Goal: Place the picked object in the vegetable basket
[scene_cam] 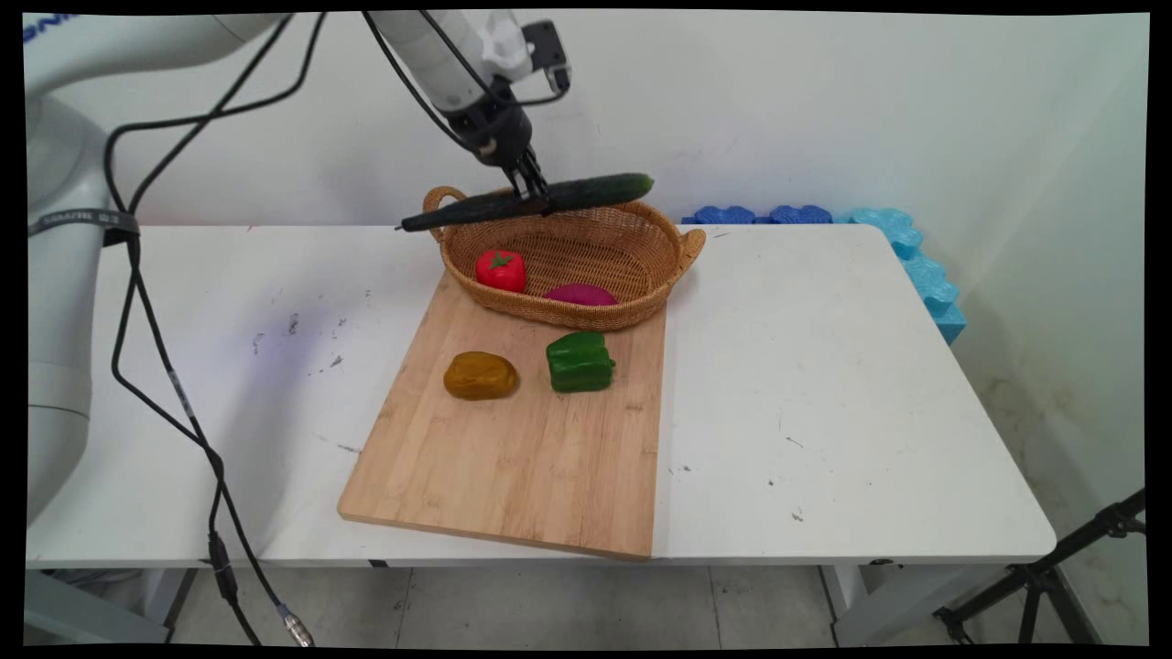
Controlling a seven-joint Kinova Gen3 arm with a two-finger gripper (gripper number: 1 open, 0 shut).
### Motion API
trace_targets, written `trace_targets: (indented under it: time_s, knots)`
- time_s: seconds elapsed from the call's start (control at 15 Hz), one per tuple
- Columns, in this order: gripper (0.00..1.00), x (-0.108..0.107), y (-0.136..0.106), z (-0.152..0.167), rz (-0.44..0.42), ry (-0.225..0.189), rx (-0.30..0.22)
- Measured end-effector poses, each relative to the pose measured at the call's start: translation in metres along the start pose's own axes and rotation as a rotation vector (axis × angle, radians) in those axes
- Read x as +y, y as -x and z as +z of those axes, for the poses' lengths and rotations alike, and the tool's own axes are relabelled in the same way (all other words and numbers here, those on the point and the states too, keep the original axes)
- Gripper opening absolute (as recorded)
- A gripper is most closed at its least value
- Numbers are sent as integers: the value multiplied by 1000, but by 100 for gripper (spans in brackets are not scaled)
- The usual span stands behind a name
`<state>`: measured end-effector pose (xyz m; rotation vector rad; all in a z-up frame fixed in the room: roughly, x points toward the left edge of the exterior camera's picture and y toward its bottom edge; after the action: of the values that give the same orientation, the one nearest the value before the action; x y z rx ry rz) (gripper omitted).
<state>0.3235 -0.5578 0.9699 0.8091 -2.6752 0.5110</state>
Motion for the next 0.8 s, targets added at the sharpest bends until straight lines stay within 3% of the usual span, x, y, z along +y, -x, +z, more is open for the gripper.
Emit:
trace_targets:
  time_s: [0.53, 0.6, 0.8]
  knots:
    - [0, -3, 2, 54, 15, -8, -72]
    - [100, -2, 2, 57, 17, -8, -74]
    - [100, 1, 1, 67, 26, -4, -71]
